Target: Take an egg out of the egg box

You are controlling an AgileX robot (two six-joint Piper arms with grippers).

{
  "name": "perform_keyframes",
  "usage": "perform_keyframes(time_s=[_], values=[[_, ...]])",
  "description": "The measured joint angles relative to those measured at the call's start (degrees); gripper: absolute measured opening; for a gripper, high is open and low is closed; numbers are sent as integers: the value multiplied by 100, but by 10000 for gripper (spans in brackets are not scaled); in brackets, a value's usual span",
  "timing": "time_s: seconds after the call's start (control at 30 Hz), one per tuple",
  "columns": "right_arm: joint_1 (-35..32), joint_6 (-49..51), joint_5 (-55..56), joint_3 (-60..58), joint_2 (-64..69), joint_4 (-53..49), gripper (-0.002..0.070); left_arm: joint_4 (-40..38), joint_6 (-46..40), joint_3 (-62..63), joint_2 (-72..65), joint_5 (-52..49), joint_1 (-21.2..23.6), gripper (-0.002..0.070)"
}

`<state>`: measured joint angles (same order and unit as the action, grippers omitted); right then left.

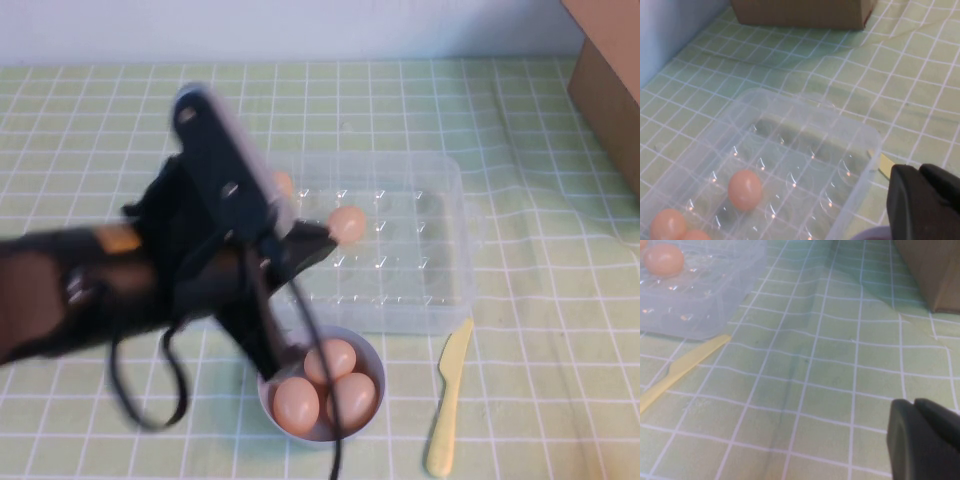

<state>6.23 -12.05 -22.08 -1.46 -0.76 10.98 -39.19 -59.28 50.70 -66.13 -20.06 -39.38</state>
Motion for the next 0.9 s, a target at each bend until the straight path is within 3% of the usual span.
perform_keyframes(time_s=[0.33,0.9], values=[[0,0,0,0,0,0,-17,74,33,-1399,1786,86,0,-1],[0,0,0,0,0,0,-17,189,47,-1780,2131,143,0,-2]])
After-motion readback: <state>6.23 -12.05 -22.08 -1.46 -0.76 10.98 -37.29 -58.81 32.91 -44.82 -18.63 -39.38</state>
